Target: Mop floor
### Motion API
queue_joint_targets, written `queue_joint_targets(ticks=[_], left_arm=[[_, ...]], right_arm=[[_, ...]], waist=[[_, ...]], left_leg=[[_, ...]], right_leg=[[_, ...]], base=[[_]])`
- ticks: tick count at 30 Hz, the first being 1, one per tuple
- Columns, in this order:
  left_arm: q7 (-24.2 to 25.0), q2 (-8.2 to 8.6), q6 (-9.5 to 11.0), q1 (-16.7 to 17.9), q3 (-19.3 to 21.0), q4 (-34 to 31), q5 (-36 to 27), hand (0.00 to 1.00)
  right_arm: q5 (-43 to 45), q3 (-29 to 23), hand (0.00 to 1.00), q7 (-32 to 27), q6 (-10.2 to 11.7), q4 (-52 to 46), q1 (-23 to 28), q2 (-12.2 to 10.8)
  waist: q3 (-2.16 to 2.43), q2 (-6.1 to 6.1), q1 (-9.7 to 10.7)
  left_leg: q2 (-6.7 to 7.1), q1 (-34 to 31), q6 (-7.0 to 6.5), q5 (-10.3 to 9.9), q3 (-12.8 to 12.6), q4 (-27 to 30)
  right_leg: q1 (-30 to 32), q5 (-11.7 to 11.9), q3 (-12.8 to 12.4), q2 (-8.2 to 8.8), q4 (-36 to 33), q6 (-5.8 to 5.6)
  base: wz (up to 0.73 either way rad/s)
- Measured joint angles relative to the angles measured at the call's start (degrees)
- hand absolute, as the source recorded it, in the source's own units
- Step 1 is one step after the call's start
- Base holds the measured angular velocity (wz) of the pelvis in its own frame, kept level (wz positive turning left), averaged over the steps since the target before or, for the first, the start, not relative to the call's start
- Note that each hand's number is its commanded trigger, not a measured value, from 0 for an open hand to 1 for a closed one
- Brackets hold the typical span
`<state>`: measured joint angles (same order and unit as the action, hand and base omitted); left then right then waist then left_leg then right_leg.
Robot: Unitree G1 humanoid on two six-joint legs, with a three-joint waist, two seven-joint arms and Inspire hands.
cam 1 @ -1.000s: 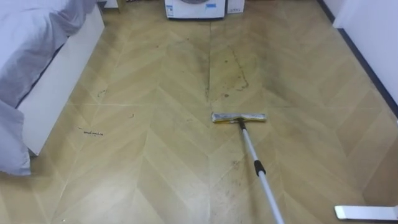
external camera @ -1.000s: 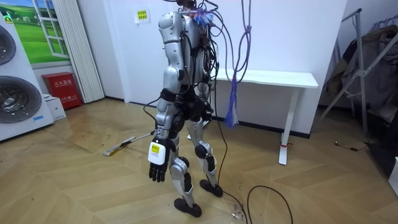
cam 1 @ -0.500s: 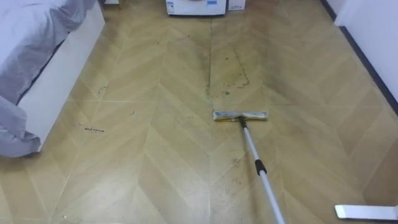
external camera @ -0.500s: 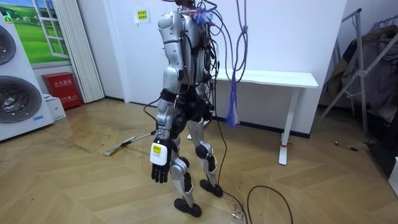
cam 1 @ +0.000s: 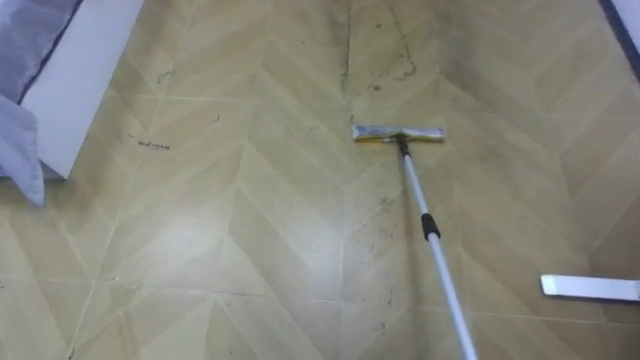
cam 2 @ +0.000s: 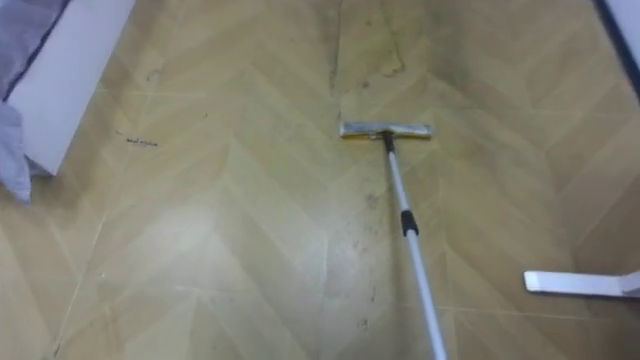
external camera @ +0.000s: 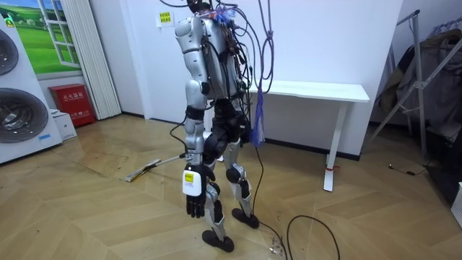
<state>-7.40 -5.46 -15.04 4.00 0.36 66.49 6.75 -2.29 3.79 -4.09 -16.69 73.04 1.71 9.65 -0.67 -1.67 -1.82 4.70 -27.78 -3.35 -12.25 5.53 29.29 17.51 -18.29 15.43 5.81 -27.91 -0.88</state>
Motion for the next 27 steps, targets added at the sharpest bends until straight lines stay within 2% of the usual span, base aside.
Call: queue_joint_targets(ticks=[2, 5, 7, 10, 11, 12, 13, 14, 15, 16, 17, 18, 19, 20, 21, 22, 23, 24, 25, 26, 27], left_arm=[[-0.3, 0.00, 0.2, 0.1, 0.4, 0.0, -0.5, 0.00], [-1.3, -0.10, 0.2, 0.1, 0.5, 0.1, -1.4, 0.00], [-1.4, -0.17, 0.1, 0.1, 0.4, 0.5, -2.8, 0.00], [-1.2, -0.28, 0.1, 0.0, -1.3, 1.0, -3.4, 0.00], [-1.1, -0.35, 0.1, 0.0, -2.4, 1.2, -4.8, 0.00], [-1.2, -0.50, 0.1, 0.4, -3.2, 1.8, -6.4, 0.00], [-1.7, -0.58, 0.2, 1.4, -4.1, 2.2, -8.7, 0.00], [-2.2, -0.61, 0.4, 1.9, -4.8, 2.3, -10.2, 0.00], [-2.9, -0.75, 0.6, 2.6, -5.8, 2.0, -14.1, 0.00], [-3.1, -0.90, 1.5, 3.0, -6.5, 2.1, -16.7, 0.00], [-3.1, -1.04, 1.9, 3.4, -7.1, 2.2, -17.4, 0.00], [-3.1, -1.17, 2.5, 3.3, -7.3, 2.1, -17.8, 0.00], [-3.0, -1.32, 2.9, 3.2, -7.3, 2.1, -17.8, 0.00], [-2.6, -1.78, 3.5, 3.2, -7.3, 1.9, -17.5, 0.00], [-1.6, -2.30, 4.0, 3.4, -7.3, 1.5, -16.0, 0.00], [-1.2, -2.47, 4.1, 3.3, -7.3, 1.4, -15.4, 0.00], [0.0, -2.59, 4.1, 2.8, -7.2, 1.5, -14.0, 0.00], [0.9, -2.70, 3.5, 2.4, -7.2, 1.9, -12.7, 0.00], [1.2, -2.75, 3.0, 2.1, -7.2, 2.2, -12.1, 0.00], [1.9, -3.01, 2.1, 1.2, -7.1, 2.5, -11.4, 0.00], [1.9, -3.14, 1.7, -0.5, -6.9, 3.7, -11.5, 0.00]], right_arm=[[-2.1, 0.1, 1.00, -0.7, 0.3, 1.0, 0.0, 0.0], [-5.4, 0.7, 1.00, -1.0, 0.4, 2.6, 0.1, 0.5], [-6.7, 1.3, 1.00, -1.8, 0.5, 3.0, 0.1, 0.6], [-7.6, 1.3, 1.00, -2.3, 0.6, 5.0, -1.2, 0.5], [-7.6, 1.2, 1.00, -2.3, 0.6, 6.4, -3.5, 0.7], [-7.5, 1.3, 1.00, -2.2, 0.5, 7.4, -5.8, 1.4], [-7.1, 1.3, 1.00, -1.8, 0.3, 8.4, -8.4, 2.3], [-6.6, 1.3, 1.00, -1.5, 0.3, 8.9, -10.0, 2.8], [-6.4, 1.2, 1.00, -0.5, 0.2, 9.1, -13.3, 3.7], [-6.3, 1.6, 1.00, 0.9, 0.4, 9.3, -17.0, 4.7], [-6.2, 1.8, 1.00, 1.6, 0.8, 9.3, -18.8, 5.1], [-6.3, 1.7, 1.00, 3.1, 1.5, 9.5, -22.1, 6.0], [-6.3, 1.8, 1.00, 3.7, 1.9, 9.6, -23.4, 6.3], [-7.0, 2.0, 1.00, 4.5, 2.6, 9.7, -24.5, 6.8], [-8.9, 3.0, 1.00, 4.9, 3.1, 9.7, -25.0, 7.3], [-9.6, 3.0, 1.00, 5.1, 3.0, 9.7, -25.0, 7.6], [-11.3, 3.7, 1.00, 5.4, 2.9, 9.7, -24.1, 8.3], [-13.4, 4.8, 1.00, 5.6, 3.0, 9.7, -22.3, 8.9], [-13.9, 5.2, 1.00, 5.7, 3.0, 9.7, -21.1, 9.1], [-14.3, 5.6, 1.00, 5.9, 3.0, 9.8, -18.4, 9.4], [-13.8, 5.5, 1.00, 6.0, 3.1, 10.5, -15.8, 9.8]], waist=[[-0.01, -0.14, -0.2], [-0.05, -0.04, -0.2], [0.17, -0.39, -0.5], [0.41, -0.28, -1.8], [0.48, -0.23, -2.4], [0.08, 0.38, -3.7], [-0.11, 0.92, -5.2], [-0.20, 1.07, -5.9], [-0.20, 2.14, -6.5], [-0.39, 2.92, -7.6], [-0.64, 3.33, -8.0], [-1.12, 4.16, -8.5], [-1.31, 4.44, -8.6], [-1.71, 5.17, -8.7], [-1.86, 5.65, -8.8], [-1.66, 5.03, -8.7], [-1.49, 4.15, -8.6], [-1.31, 2.76, -8.5], [-1.12, 2.18, -8.4], [-0.67, 1.25, -7.8], [-0.37, 0.65, -6.5]], left_leg=[[0.49, -3.2, 0.04, 0.0, -0.3, 1.8], [1.91, -8.7, 0.44, -0.6, 0.2, 6.1], [2.29, -11.6, 0.98, -1.5, 1.0, 10.0], [3.13, -14.9, 2.38, -2.6, 1.7, 15.3], [2.71, -16.8, 3.17, -2.3, 0.8, 18.6], [1.26, -20.2, 4.64, -1.6, -1.6, 27.1], [-0.38, -23.8, 5.53, 1.9, -4.1, 36.8], [-0.91, -25.7, 5.74, 5.1, -4.7, 40.5], [-1.65, -30.9, 6.61, 15.7, -6.1, 47.3], [-2.76, -36.6, 6.48, 21.1, -7.2, 58.0], [-3.13, -39.0, 6.15, 20.3, -7.8, 63.3], [-3.93, -43.1, 4.92, 16.9, -9.1, 70.7], [-4.28, -44.2, 4.32, 14.9, -9.9, 72.3], [-4.79, -44.5, 3.65, 11.3, -10.8, 70.6], [-4.97, -42.7, 3.67, 9.2, -11.2, 63.3], [-4.96, -40.8, 3.74, 8.5, -11.1, 57.4], [-4.89, -35.4, 3.79, 7.3, -11.1, 44.6], [-4.93, -29.9, 3.28, 6.6, -10.9, 32.9], [-4.94, -27.4, 3.07, 6.3, -10.9, 28.2], [-4.47, -23.7, 1.43, 1.2, -11.1, 22.2], [-2.56, -23.0, -2.08, -1.8, -11.4, 21.3]], right_leg=[[4.0, -1.4, -1.2, 0.54, -3.8, 0.08], [10.3, -5.1, -2.1, 2.04, -10.6, 0.50], [12.6, -7.0, -2.2, 2.17, -14.8, 1.14], [16.0, -10.0, -2.5, 2.00, -20.9, 3.06], [17.5, -11.1, -2.4, 2.85, -23.2, 4.31], [18.8, -12.6, -2.2, 3.30, -26.7, 5.60], [19.6, -14.3, -2.9, 3.30, -30.4, 6.31], [19.8, -14.9, -3.4, 3.30, -32.0, 6.46], [20.7, -15.6, -4.8, 3.26, -34.1, 6.94], [21.0, -15.9, -6.2, 3.21, -35.7, 7.27], [21.1, -15.9, -6.8, 3.20, -36.1, 7.30], [21.1, -15.9, -7.8, 3.33, -36.2, 7.29], [20.9, -15.9, -8.2, 3.88, -36.2, 7.27], [20.4, -16.0, -8.6, 4.47, -35.7, 6.35], [19.7, -15.9, -8.7, 4.58, -35.1, 4.80], [19.3, -16.1, -8.6, 4.49, -34.7, 4.00], [18.2, -16.6, -7.7, 4.45, -33.5, 3.13], [16.8, -17.2, -6.8, 4.16, -32.2, 2.75], [16.2, -17.4, -6.3, 4.19, -31.7, 2.38], [15.3, -17.4, -5.4, 4.78, -30.7, 1.54], [15.4, -17.2, -6.6, 5.66, -32.1, 1.15]], base=[[0.10], [0.24], [0.31], [0.24], [-0.04], [-0.40], [-0.57], [-0.61], [-0.52], [-0.48], [-0.36], [-0.15], [0.00], [0.22], [0.30], [0.31], [0.26], [0.21], [0.17], [0.36], [0.63]])
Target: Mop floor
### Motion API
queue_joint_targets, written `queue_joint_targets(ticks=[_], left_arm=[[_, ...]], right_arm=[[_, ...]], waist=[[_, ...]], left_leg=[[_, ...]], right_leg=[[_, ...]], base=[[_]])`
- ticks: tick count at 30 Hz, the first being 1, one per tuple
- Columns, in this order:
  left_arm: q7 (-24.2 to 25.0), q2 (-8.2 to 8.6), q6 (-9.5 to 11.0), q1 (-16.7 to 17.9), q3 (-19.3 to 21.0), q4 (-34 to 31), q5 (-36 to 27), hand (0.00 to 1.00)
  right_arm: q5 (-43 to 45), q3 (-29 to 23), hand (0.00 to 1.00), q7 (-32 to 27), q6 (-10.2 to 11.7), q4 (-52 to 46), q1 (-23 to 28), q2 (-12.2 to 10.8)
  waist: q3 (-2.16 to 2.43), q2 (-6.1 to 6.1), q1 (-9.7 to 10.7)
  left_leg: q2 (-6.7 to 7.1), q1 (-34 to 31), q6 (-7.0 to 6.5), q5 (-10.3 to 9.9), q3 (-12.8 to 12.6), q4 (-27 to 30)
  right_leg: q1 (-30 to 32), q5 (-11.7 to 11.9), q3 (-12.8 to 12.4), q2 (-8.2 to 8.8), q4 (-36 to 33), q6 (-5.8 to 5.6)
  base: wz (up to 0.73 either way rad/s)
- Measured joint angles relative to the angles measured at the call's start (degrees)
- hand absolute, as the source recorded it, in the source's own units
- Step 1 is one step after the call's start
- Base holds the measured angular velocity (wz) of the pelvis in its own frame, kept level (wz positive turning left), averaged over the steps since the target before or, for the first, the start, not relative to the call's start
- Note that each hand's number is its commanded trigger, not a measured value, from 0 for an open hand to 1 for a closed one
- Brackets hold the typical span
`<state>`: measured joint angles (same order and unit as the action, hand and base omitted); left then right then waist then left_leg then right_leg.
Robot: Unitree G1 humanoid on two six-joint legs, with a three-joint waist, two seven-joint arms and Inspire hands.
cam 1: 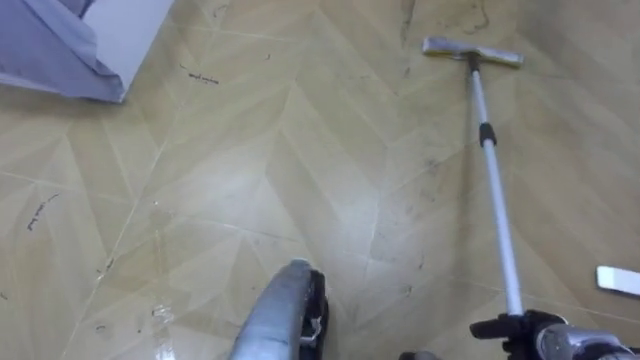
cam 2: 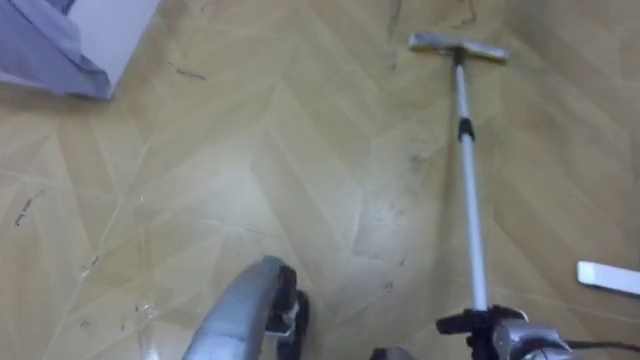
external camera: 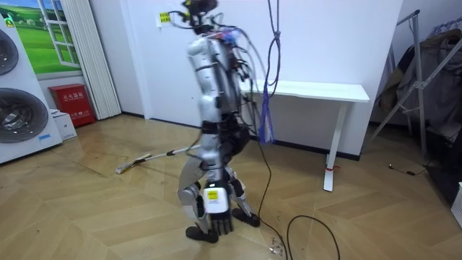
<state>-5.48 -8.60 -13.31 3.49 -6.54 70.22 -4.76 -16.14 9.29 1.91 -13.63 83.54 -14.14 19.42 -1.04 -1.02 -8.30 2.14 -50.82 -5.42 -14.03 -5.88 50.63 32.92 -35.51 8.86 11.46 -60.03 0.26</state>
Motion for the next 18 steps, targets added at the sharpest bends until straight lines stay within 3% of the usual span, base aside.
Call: queue_joint_targets(ticks=[1, 2, 3, 4, 7, 8, 10, 12, 13, 14, 15, 16, 17, 18], left_arm=[[-0.1, 0.21, -0.3, -1.4, 0.8, 0.5, 0.0, 0.00], [-0.2, 0.34, -0.4, -1.8, 0.9, 0.3, 0.1, 0.00], [-0.6, 0.45, -0.2, -1.7, 0.9, -0.8, 0.5, 0.00], [-1.2, 0.41, 0.1, -1.4, 0.8, -1.3, 0.4, 0.00], [-2.2, 0.32, 0.4, -1.3, 0.7, -2.2, 0.4, 0.00], [-2.5, 0.37, 0.6, -1.3, 0.7, -3.0, 0.4, 0.00], [-2.6, 0.61, 0.8, -0.9, 0.7, -3.1, 0.3, 0.00], [-2.7, 0.98, 0.1, 1.7, 0.9, -4.0, 0.4, 0.00], [-2.9, 1.09, -0.7, 2.8, 0.9, -4.0, 0.4, 0.00], [-2.9, 1.05, -1.1, 3.1, 0.9, -3.9, 0.3, 0.00], [-2.9, 1.02, -2.2, 3.5, 1.1, -3.9, -0.1, 0.00], [-3.0, 0.95, -2.5, 3.6, 1.1, -3.9, -0.2, 0.00], [-3.2, 0.62, -2.7, 3.6, 0.9, -4.0, -1.3, 0.00], [-3.6, -0.20, -2.8, 3.6, 0.6, -4.6, -2.8, 0.00]], right_arm=[[0.4, 0.0, 1.00, -0.2, -0.1, 1.6, 3.0, 0.6], [0.4, 0.3, 1.00, -0.7, -0.1, 2.1, 5.0, 0.8], [0.4, 0.8, 1.00, -1.4, -0.2, 2.1, 9.6, 1.0], [0.1, 0.8, 1.00, -1.9, -0.6, 1.4, 13.3, 0.6], [-0.5, 1.2, 1.00, -2.6, -1.2, 0.5, 17.3, -0.7], [-0.9, 0.7, 1.00, -3.4, -1.3, -0.3, 18.8, -2.1], [-2.0, 0.7, 1.00, -4.2, -1.3, -0.7, 19.2, -3.9], [-1.6, 0.1, 1.00, -4.3, -1.4, -1.1, 18.0, -4.7], [-1.3, -0.2, 1.00, -4.4, -2.2, -1.2, 17.0, -4.6], [-1.2, -0.2, 1.00, -4.4, -3.1, -1.1, 16.3, -4.6], [-1.3, -0.5, 1.00, -4.4, -4.4, -0.9, 14.7, -4.2], [-1.3, -0.6, 1.00, -4.3, -5.1, -0.9, 13.7, -3.9], [-1.2, -0.6, 1.00, -4.3, -6.1, 0.2, 10.3, -3.2], [-1.0, -0.5, 1.00, -4.2, -6.7, 0.5, 6.4, -2.5]], waist=[[0.11, -0.36, 1.5], [0.23, -0.91, 2.0], [0.75, -2.19, 2.5], [1.12, -3.69, 2.5], [1.30, -5.53, 5.1], [1.41, -5.98, 5.1], [1.23, -5.81, 5.0], [1.09, -5.57, 4.6], [0.68, -4.98, 4.6], [0.56, -4.75, 4.4], [0.40, -3.74, 3.7], [0.53, -3.51, 3.3], [0.26, -2.82, 2.9], [-0.26, -1.01, 1.9]], left_leg=[[2.24, 0.6, -1.32, -1.8, -0.2, 1.0], [3.04, 1.4, -1.95, -3.0, -0.1, 1.7], [3.65, 3.3, -2.99, -5.4, 0.3, 2.7], [3.64, 5.3, -3.58, -7.5, 0.7, 3.1], [3.62, 7.9, -4.40, -9.3, 1.2, 1.8], [3.67, 8.5, -4.57, -9.6, 1.2, 0.9], [3.74, 9.8, -4.55, -9.8, 1.1, -0.9], [3.75, 13.1, -4.05, -11.2, 1.2, -3.4], [3.79, 15.2, -3.65, -12.2, 1.3, -4.0], [3.78, 16.3, -3.38, -12.9, 1.3, -4.2], [3.70, 18.1, -2.54, -14.1, 1.4, -3.7], [3.45, 18.2, -1.70, -14.5, 1.3, -2.1], [2.07, 15.6, 1.60, -12.8, -0.2, 5.8], [-0.37, 10.3, 6.19, -5.3, -2.4, 16.8]], right_leg=[[2.7, 3.7, -2.5, 0.90, -6.8, -0.46], [4.3, 6.9, -4.5, 0.69, -10.4, -0.64], [6.3, 13.1, -8.0, -0.78, -15.9, -0.86], [9.2, 14.9, -9.4, -2.73, -19.1, -1.39], [15.6, 15.0, -9.8, -5.27, -17.2, -1.62], [18.3, 15.1, -10.4, -6.60, -12.1, -1.95], [19.8, 15.4, -9.8, -7.35, -1.1, -1.94], [19.6, 18.4, -7.4, -7.51, 10.6, -0.35], [18.5, 19.8, -5.8, -7.45, 13.7, 0.61], [17.5, 20.0, -4.8, -7.21, 14.5, 1.36], [15.6, 20.5, -3.5, -6.52, 14.0, 2.31], [15.0, 20.0, -3.0, -6.28, 13.2, 2.21], [14.5, 18.3, -2.8, -6.30, 11.1, 2.51], [14.6, 17.5, -4.6, -7.33, 8.6, 2.90]], base=[[0.66], [0.50], [0.06], [-0.10], [-0.05], [-0.11], [-0.22], [-0.33], [-0.20], [0.00], [0.08], [0.12], [0.00], [-0.04]])
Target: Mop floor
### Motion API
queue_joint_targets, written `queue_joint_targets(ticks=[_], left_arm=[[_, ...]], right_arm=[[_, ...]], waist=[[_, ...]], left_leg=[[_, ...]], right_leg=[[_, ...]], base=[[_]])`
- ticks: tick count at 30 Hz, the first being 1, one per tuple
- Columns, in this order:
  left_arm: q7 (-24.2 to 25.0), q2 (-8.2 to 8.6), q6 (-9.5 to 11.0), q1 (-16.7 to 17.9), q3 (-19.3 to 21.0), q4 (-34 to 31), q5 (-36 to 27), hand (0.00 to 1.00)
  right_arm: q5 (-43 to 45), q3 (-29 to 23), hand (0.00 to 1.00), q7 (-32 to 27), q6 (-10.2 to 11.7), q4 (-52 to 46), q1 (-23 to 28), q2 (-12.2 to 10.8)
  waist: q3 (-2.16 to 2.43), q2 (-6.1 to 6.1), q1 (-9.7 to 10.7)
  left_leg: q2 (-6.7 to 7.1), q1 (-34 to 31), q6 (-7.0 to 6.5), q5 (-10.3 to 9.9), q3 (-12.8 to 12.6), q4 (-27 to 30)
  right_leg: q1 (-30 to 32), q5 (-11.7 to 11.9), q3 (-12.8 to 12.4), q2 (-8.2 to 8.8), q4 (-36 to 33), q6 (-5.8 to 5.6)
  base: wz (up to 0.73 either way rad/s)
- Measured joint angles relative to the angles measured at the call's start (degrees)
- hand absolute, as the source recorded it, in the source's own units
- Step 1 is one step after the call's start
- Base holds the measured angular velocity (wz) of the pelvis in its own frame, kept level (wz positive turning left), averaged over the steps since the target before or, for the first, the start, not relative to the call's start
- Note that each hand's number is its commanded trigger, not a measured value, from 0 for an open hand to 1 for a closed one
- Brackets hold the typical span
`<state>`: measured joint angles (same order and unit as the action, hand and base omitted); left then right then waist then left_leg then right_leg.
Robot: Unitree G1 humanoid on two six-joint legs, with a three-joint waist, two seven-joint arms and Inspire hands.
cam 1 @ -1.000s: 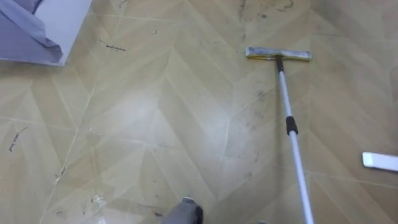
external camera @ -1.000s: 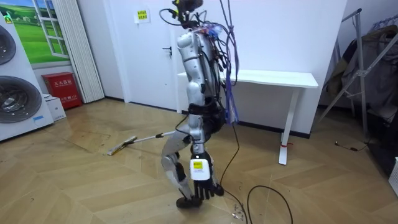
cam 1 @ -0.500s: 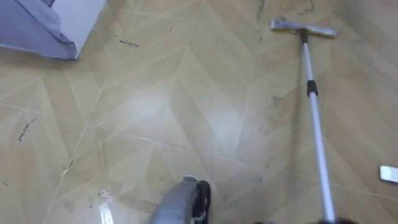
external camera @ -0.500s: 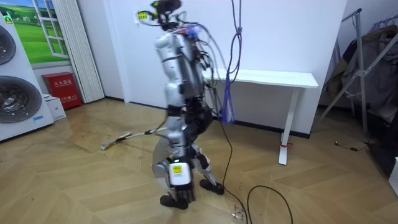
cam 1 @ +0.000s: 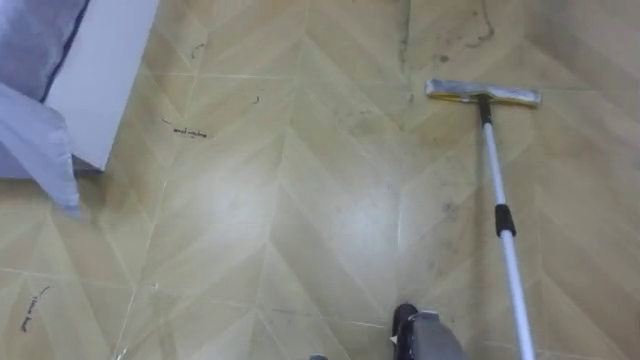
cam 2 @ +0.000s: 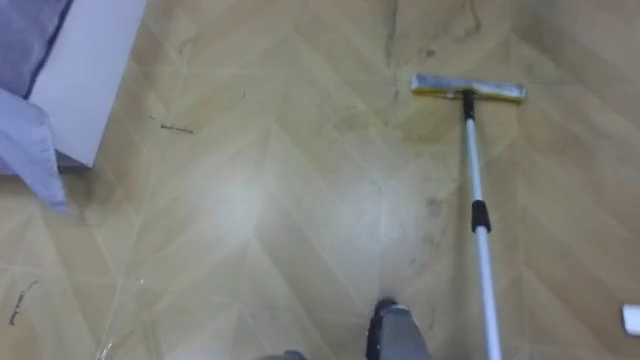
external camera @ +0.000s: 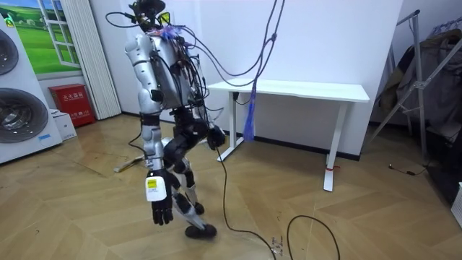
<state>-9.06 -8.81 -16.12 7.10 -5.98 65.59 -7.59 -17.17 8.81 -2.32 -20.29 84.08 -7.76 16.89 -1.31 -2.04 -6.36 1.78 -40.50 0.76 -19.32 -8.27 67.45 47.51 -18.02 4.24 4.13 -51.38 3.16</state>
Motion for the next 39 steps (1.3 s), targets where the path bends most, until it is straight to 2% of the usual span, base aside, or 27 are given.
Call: queue_joint_targets(ticks=[1, 2, 3, 4, 5, 6, 7, 10, 11, 13, 14, 16, 17, 19, 21, 23, 25, 27, 29, 30, 31, 32, 33, 34, 35, 37, 39], left_arm=[[-0.6, -0.21, 0.0, 0.1, -0.3, -0.5, -1.0, 0.00], [-1.4, -0.50, 0.2, 0.1, -1.4, -1.7, -2.2, 0.00], [-1.5, -0.54, 0.4, 0.2, -2.4, -2.5, -3.7, 0.00], [-1.5, -0.63, 0.4, 0.2, -2.8, -2.7, -4.3, 0.00], [-1.3, -0.64, 0.4, 0.3, -3.2, -2.7, -4.2, 0.00], [-1.0, -0.69, 0.5, 0.9, -3.3, -3.0, -3.9, 0.00], [0.0, -0.74, 1.2, 1.9, -3.3, -3.8, -3.4, 0.00], [2.6, -0.76, 2.3, 2.9, -2.8, -3.7, 0.8, 0.00], [4.1, -0.80, 2.2, 2.8, -1.9, -2.7, 2.1, 0.00], [6.0, -0.90, 1.8, 0.9, -1.0, -1.0, 3.3, 0.00], [6.0, -0.80, 1.8, 0.5, -1.0, -0.9, 3.3, 0.00], [5.7, -0.73, 2.0, -0.2, -0.9, -0.8, 3.3, 0.00], [5.3, -0.81, 2.4, -0.2, -0.9, -1.6, 3.3, 0.00], [4.1, -0.78, 3.2, -1.2, -0.8, -2.8, 3.6, 0.00], [3.0, -0.29, 3.8, -1.5, -0.7, -5.2, 4.6, 0.00], [2.3, 0.44, 3.8, -2.0, -0.7, -5.1, 4.9, 0.00], [1.7, 1.10, 3.1, -1.4, -0.9, -4.6, 4.8, 0.00], [0.7, 1.18, 1.3, -0.5, -0.9, -4.2, 3.9, 0.00], [-0.5, 0.89, 0.2, -0.4, -0.9, -4.3, 2.1, 0.00], [-1.2, 0.19, 0.1, -0.4, -1.0, -4.4, -0.2, 0.00], [-2.0, -0.95, 0.1, -0.3, -1.8, -4.9, -3.5, 0.00], [-2.2, -1.64, 0.1, -0.1, -2.2, -5.4, -4.9, 0.00], [-2.9, -2.89, 0.3, 0.5, -2.7, -6.8, -6.6, 0.00], [-3.2, -3.47, 0.4, 0.7, -3.2, -7.3, -6.8, 0.00], [-3.3, -4.05, 0.7, 1.5, -3.7, -8.4, -6.7, 0.00], [-3.1, -4.00, 0.5, 3.1, -3.5, -10.2, -6.2, 0.00], [-1.8, -3.59, 0.6, 5.8, -3.4, -12.0, -5.5, 0.00]], right_arm=[[0.0, 0.0, 1.00, 0.0, -0.1, 0.0, -1.8, 0.4], [0.0, 0.0, 1.00, 0.3, -0.3, -0.4, -5.4, 1.4], [0.4, 0.0, 1.00, 1.1, -0.2, -0.8, -9.2, 2.6], [0.6, 0.1, 1.00, 1.6, 0.2, -0.6, -10.6, 3.0], [0.5, 0.3, 1.00, 2.7, 2.3, -0.8, -13.4, 3.5], [-0.2, 1.4, 1.00, 3.6, 3.5, -1.2, -14.9, 3.6], [-1.0, 2.1, 1.00, 4.3, 3.9, -1.4, -14.8, 3.8], [-2.3, 3.2, 1.00, 5.4, 3.9, -1.5, -12.4, 3.9], [-2.8, 4.0, 1.00, 6.1, 3.9, -1.5, -9.4, 4.3], [-2.5, 4.2, 1.00, 6.0, 3.8, -0.4, -1.7, 5.1], [-2.5, 4.3, 1.00, 5.9, 3.8, 0.1, 0.0, 5.3], [-2.9, 5.3, 1.00, 4.8, 3.9, 0.2, 5.1, 5.3], [-3.2, 5.3, 1.00, 4.1, 3.9, 0.2, 7.9, 4.9], [-3.8, 4.9, 1.00, 3.4, 3.9, 0.2, 9.9, 3.5], [-4.5, 4.2, 1.00, 1.8, 3.9, 0.2, 10.3, 1.2], [-4.5, 3.6, 1.00, 0.8, 3.7, 0.2, 9.9, -0.7], [-4.5, 3.2, 1.00, 0.3, 2.9, 0.2, 7.9, -1.6], [-3.8, 3.0, 1.00, -0.7, 1.2, 0.1, 5.2, -1.1], [-2.9, 2.0, 1.00, -1.7, -0.9, 0.7, 1.0, 0.2], [-2.4, 1.1, 1.00, -1.9, -1.4, 0.7, -2.4, 1.4], [-2.6, 1.2, 1.00, -1.9, -1.3, 0.6, -6.2, 2.8], [-2.7, 1.2, 1.00, -1.9, -0.9, 0.4, -8.0, 3.4], [-2.9, 1.3, 1.00, -2.1, 0.1, -0.6, -11.6, 4.2], [-3.2, 1.3, 1.00, -2.1, 0.7, -1.5, -13.3, 4.5], [-4.1, 1.5, 1.00, -1.9, 2.3, -2.3, -15.8, 5.1], [-6.3, 1.7, 1.00, -1.5, 4.2, -4.1, -18.3, 5.3], [-9.8, 1.4, 1.00, -0.4, 4.1, -4.5, -17.1, 5.3]], waist=[[-0.14, 1.27, -0.7], [-0.33, 3.33, -2.0], [-0.29, 4.33, -3.6], [-0.52, 4.71, -4.4], [-0.69, 4.72, -5.3], [-0.82, 5.03, -5.7], [-0.78, 5.07, -6.7], [-0.54, 4.14, -6.7], [0.12, 2.71, -6.2], [0.59, 1.42, -4.3], [0.65, 1.17, -3.7], [1.13, -0.34, -2.1], [1.88, -1.57, -1.1], [1.57, -2.85, 0.5], [1.03, -3.43, 2.6], [1.04, -3.56, 2.6], [0.86, -3.35, 1.4], [0.60, -2.90, 1.2], [0.28, -2.12, 0.9], [0.04, -0.94, 0.4], [-0.04, 0.35, -0.6], [0.01, 1.17, -1.4], [-0.24, 3.01, -2.6], [-0.26, 3.80, -3.4], [-0.30, 4.33, -4.4], [-0.80, 4.74, -6.0], [-0.87, 4.55, -6.5]], left_leg=[[-0.77, -3.1, 0.40, 6.1, -0.6, 5.1], [-1.01, -9.6, 0.69, 22.0, -0.8, 12.4], [-1.91, -16.5, 0.28, 28.0, -0.2, 20.4], [-2.94, -19.9, -0.42, 26.7, -0.1, 25.2], [-4.36, -25.0, -0.98, 22.5, 0.3, 29.6], [-5.10, -26.8, -0.87, 18.8, 0.3, 26.4], [-5.20, -25.5, -0.84, 16.7, 0.4, 17.3], [-4.97, -15.6, -0.59, 14.9, 0.8, -11.6], [-4.95, -10.5, -0.66, 14.8, 1.6, -22.4], [-1.79, -6.9, -6.30, 8.3, 0.3, -24.5], [-0.75, -6.2, -6.98, 6.8, 0.2, -23.9], [1.84, -4.3, -8.33, 2.9, 0.3, -21.4], [2.38, -3.2, -9.33, 0.3, 0.6, -19.9], [3.16, -0.7, -10.17, -2.0, 1.0, -19.5], [4.61, 1.8, -10.17, -3.2, 3.3, -20.9], [5.14, 4.3, -9.95, -3.6, 4.4, -23.4], [5.79, 8.3, -8.83, -4.9, 8.5, -25.6], [5.94, 10.7, -7.61, -6.9, 10.3, -25.1], [5.61, 9.2, -5.64, -6.5, 9.5, -18.3], [4.49, 5.8, -1.50, -3.7, 7.0, -9.9], [2.84, 1.7, 0.88, 2.0, 4.8, -1.4], [2.16, -0.3, 0.70, 5.7, 4.0, 2.5], [0.66, -4.1, 0.97, 14.2, 2.7, 8.2], [-0.02, -6.3, 1.02, 17.3, 2.3, 10.8], [-1.43, -10.3, 0.18, 17.0, 2.7, 14.5], [-3.22, -14.4, -0.96, 12.5, 3.2, 12.6], [-3.17, -12.1, -1.08, 8.9, 3.8, -8.2]], right_leg=[[0.2, -0.6, -0.8, -0.26, -1.1, 0.15], [0.4, -1.0, -2.3, -0.42, -2.3, 1.36], [0.4, -1.7, -2.3, -0.69, -3.0, 2.34], [0.3, -2.0, -2.5, -1.06, -3.6, 2.71], [-0.8, -3.1, -2.7, -1.86, -3.9, 2.82], [-2.6, -4.3, -2.7, -1.99, -3.6, 2.57], [-4.7, -5.5, -2.7, -2.06, -3.0, 2.14], [-8.8, -8.6, -2.6, -2.37, -1.3, -0.11], [-10.7, -10.3, -2.2, -2.33, -0.7, -1.06], [-14.5, -12.3, -1.7, 1.20, 0.1, -3.08], [-14.5, -12.3, -2.1, 2.03, -1.8, -3.20], [-11.8, -7.4, -2.9, 3.83, -11.9, -4.75], [-9.4, -2.0, -4.4, 3.72, -18.3, -5.10], [-5.8, -1.1, -5.5, 3.34, -22.0, -5.06], [-0.7, -2.5, -5.5, 2.13, -17.3, -5.26], [0.5, -2.3, -5.0, 1.15, -6.6, -4.89], [-0.2, 0.6, -1.7, 0.08, 7.3, -2.69], [-2.7, 3.0, 0.0, 0.12, 8.6, -1.69], [-4.0, 1.4, 2.6, 2.00, 5.8, -0.93], [-4.0, -0.8, 2.9, 2.57, 2.8, -0.08], [-4.0, -2.8, 2.9, 2.67, 0.4, 0.40], [-4.0, -3.6, 2.8, 2.61, -0.6, 0.14], [-4.2, -5.2, 2.5, 2.24, -1.9, 0.70], [-4.3, -5.8, 2.2, 1.89, -2.3, 1.05], [-4.6, -6.6, 2.3, 0.82, -2.5, 1.35], [-6.7, -7.9, 1.9, -0.56, -2.1, 1.34], [-11.6, -10.3, 0.6, -1.47, 0.1, -0.34]], base=[[-0.15], [-0.27], [-0.39], [-0.49], [-0.30], [-0.15], [0.00], [0.02], [0.34], [0.56], [0.32], [0.15], [0.04], [-0.10], [-0.16], [-0.29], [-0.54], [-0.13], [0.23], [0.20], [0.12], [-0.04], [-0.10], [-0.14], [-0.15], [-0.01], [0.44]])
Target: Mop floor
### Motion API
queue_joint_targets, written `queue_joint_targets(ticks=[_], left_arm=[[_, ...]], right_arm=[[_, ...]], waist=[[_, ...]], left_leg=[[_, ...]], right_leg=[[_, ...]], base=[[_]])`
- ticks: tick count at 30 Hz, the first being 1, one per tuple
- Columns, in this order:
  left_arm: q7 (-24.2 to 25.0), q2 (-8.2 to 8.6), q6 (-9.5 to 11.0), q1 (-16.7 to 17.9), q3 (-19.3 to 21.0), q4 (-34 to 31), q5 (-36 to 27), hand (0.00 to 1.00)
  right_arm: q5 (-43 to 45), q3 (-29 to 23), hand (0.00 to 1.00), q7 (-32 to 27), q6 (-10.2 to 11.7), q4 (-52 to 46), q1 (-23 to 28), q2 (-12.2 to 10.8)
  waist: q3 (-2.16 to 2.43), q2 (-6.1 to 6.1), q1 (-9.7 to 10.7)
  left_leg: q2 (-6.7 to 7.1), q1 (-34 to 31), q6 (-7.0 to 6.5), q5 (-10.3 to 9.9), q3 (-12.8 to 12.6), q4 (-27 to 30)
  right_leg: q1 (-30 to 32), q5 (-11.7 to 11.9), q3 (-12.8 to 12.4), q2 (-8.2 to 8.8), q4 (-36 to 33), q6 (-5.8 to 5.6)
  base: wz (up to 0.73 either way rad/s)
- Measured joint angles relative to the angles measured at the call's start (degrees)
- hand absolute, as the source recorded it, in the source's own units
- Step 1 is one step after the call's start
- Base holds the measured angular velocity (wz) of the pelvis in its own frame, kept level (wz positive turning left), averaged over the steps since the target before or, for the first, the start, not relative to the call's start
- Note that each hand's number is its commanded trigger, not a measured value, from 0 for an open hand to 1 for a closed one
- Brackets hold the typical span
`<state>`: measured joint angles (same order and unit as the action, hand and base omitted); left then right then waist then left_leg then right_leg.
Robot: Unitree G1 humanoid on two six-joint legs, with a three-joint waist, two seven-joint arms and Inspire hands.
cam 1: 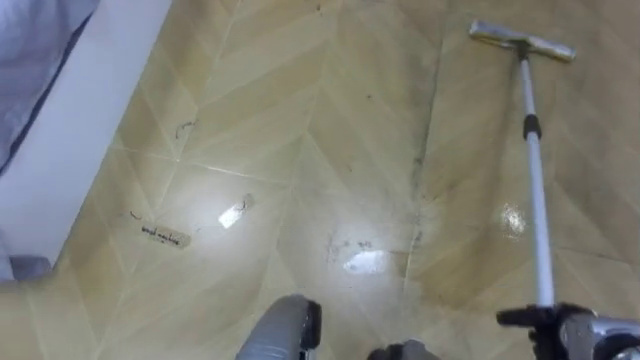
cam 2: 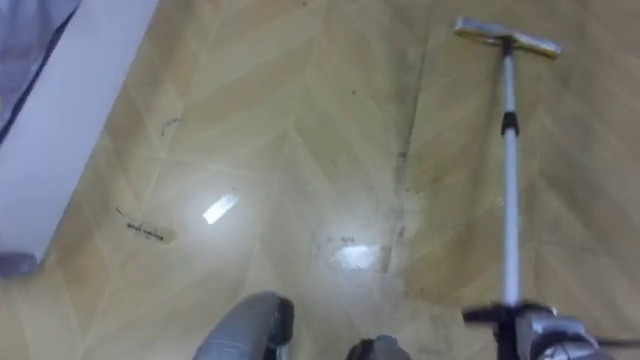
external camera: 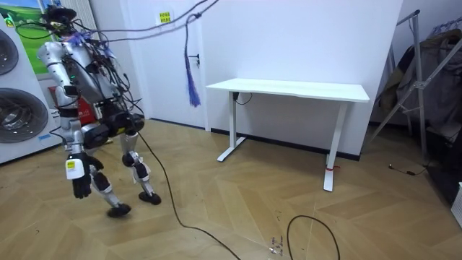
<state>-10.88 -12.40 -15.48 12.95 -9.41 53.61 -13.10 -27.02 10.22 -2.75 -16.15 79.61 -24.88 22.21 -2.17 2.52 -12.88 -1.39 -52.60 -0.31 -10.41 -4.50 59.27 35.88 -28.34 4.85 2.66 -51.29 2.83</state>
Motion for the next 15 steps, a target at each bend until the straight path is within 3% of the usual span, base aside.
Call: queue_joint_targets(ticks=[1, 2, 3, 4, 5, 6, 7, 9, 10, 13, 15], left_arm=[[0.9, 0.00, 0.1, 0.2, 0.0, -0.4, 0.4, 0.00], [1.5, 0.03, 0.1, 0.4, 0.1, -0.1, 0.4, 0.00], [2.5, 0.30, -0.3, -0.7, 0.5, 0.1, 0.4, 0.00], [2.7, 0.40, -0.3, -1.5, 0.7, 0.3, 0.7, 0.00], [2.8, 0.94, -0.3, -2.5, 1.2, 0.7, 2.9, 0.00], [2.8, 1.60, 0.0, -3.0, 1.5, 0.8, 4.6, 0.00], [2.8, 2.04, 0.1, -3.5, 1.6, 1.2, 5.2, 0.00], [2.8, 3.18, 1.1, -4.5, 2.3, 1.6, 5.4, 0.00], [2.6, 3.39, 1.5, -4.7, 3.0, 1.9, 5.6, 0.00], [2.2, 3.98, 1.7, -4.6, 3.0, 1.6, 6.3, 0.00], [1.6, 4.75, 1.7, -4.4, 2.9, 1.8, 6.5, 0.00]], right_arm=[[-0.5, 0.0, 1.00, 0.1, -0.1, 0.0, 1.5, -0.1], [-1.0, 0.0, 1.00, 0.3, 0.0, 0.1, 2.4, 0.1], [-1.9, -0.2, 1.00, 0.5, 0.1, 0.5, 4.6, 0.5], [-2.3, -0.2, 1.00, 0.4, 0.4, 0.8, 6.1, 0.5], [-2.9, -0.1, 1.00, 0.6, 0.8, 2.4, 9.2, 0.2], [-2.6, 0.8, 1.00, 0.9, 0.9, 4.0, 12.2, 0.1], [-2.1, 1.5, 1.00, 0.8, 1.1, 4.8, 13.7, 0.2], [-0.3, 2.6, 1.00, -1.5, 1.3, 5.5, 20.4, 0.1], [0.5, 2.6, 1.00, -2.3, 1.3, 5.4, 23.0, -0.6], [1.8, 2.6, 1.00, -4.3, 1.3, 5.1, 25.3, -2.5], [2.4, 2.4, 1.00, -5.4, 1.4, 4.3, 27.6, -5.1]], waist=[[0.14, -0.11, 0.1], [0.40, -0.29, 0.3], [0.38, -1.20, 0.7], [0.39, -1.53, 0.6], [0.47, -2.07, 0.9], [0.61, -2.36, 1.6], [0.76, -2.87, 1.9], [2.16, -5.45, 3.4], [2.16, -6.46, 4.4], [1.92, -7.93, 6.6], [2.00, -8.16, 8.9]], left_leg=[[0.25, 2.3, -0.51, -2.4, 0.0, -8.5], [0.77, 3.2, -1.22, -4.1, 0.0, -9.9], [1.38, 3.8, -4.77, -6.0, -0.5, -10.7], [1.38, 4.1, -5.81, -6.6, -1.1, -10.6], [2.03, 5.6, -7.01, -7.5, -2.5, -10.9], [3.55, 7.9, -7.84, -8.5, -3.6, -11.8], [4.30, 8.8, -8.26, -9.0, -3.7, -12.1], [5.39, 10.9, -9.21, -11.1, -3.8, -12.4], [6.15, 12.1, -9.35, -11.7, -2.6, -12.7], [6.37, 14.4, -9.27, -11.9, -1.1, -15.3], [6.22, 17.1, -8.74, -11.9, -0.8, -17.9]], right_leg=[[-1.6, -1.2, -0.2, 0.13, 1.1, -0.75], [-1.9, -1.7, -0.2, 0.31, 1.7, -1.39], [-2.5, -2.3, -0.3, 0.36, 2.4, -2.42], [-3.0, -2.4, -0.3, 0.59, 2.5, -2.63], [-4.2, -2.4, 0.0, 1.87, 1.6, -2.82], [-4.6, -1.9, -0.4, 3.42, -1.0, -3.83], [-4.5, -1.0, -1.0, 3.73, -2.8, -5.13], [-2.3, 4.2, -2.7, 4.42, -9.7, -6.16], [-0.6, 6.4, -3.8, 4.08, -13.0, -6.14], [4.9, 6.0, -4.8, 3.05, -12.9, -6.16], [7.9, 6.4, -5.0, 2.16, -3.2, -5.49]], base=[[0.47], [0.55], [0.49], [0.57], [0.46], [0.39], [0.23], [-0.01], [-0.14], [-0.24], [-0.03]])
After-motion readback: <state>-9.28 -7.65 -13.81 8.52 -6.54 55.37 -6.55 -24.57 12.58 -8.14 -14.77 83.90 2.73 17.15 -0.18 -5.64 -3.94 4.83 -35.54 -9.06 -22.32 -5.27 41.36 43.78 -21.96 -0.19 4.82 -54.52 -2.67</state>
